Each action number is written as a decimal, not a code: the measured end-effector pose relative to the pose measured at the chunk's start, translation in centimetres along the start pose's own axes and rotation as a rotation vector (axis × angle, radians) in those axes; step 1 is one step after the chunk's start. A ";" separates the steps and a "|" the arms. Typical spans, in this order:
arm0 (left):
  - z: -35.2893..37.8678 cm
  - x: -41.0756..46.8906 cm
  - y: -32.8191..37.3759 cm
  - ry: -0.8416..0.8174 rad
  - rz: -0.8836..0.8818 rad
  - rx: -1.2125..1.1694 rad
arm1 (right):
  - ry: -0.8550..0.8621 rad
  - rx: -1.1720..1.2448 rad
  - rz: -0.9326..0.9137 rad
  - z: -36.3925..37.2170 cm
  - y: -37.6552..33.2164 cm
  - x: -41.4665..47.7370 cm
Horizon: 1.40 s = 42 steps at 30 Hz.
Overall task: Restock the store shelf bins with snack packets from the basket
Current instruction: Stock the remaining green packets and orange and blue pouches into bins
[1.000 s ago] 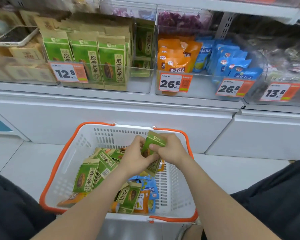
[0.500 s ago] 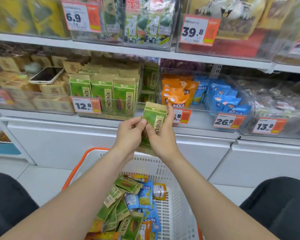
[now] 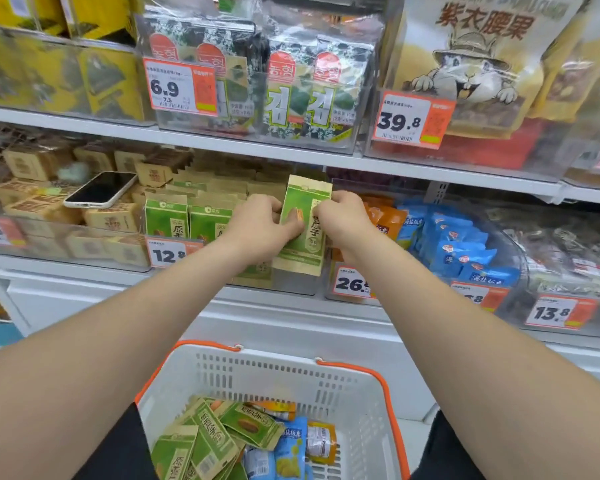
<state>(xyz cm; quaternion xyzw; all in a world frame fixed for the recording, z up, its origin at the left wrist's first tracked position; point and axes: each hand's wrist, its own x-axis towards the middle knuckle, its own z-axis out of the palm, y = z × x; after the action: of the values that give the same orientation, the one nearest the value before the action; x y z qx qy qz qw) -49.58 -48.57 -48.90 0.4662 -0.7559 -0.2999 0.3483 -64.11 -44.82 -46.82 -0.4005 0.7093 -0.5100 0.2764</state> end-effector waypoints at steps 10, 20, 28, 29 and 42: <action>1.1 1.5 -2.2 0.131 0.327 0.445 | 0.063 -0.305 -0.043 0.7 -0.8 1.3; 0.3 1.7 -1.4 0.111 0.233 0.079 | -0.218 0.018 0.214 -0.7 -1.2 -0.3; -2.1 0.2 -2.3 -0.138 0.200 0.210 | 0.074 -0.633 -0.477 -1.5 1.1 0.2; -2.3 0.1 -2.8 -0.199 0.167 0.278 | 0.009 -0.774 -0.541 -1.1 1.5 0.6; -2.0 1.6 -6.0 -0.499 0.183 0.546 | -0.551 -1.913 -0.260 7.2 1.0 9.4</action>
<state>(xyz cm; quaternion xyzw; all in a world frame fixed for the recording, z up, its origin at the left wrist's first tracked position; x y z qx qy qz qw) -45.51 -52.63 -51.98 0.3850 -0.9081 -0.1593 0.0418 -63.54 -56.25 -50.03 -0.6328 0.6831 0.3587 -0.0652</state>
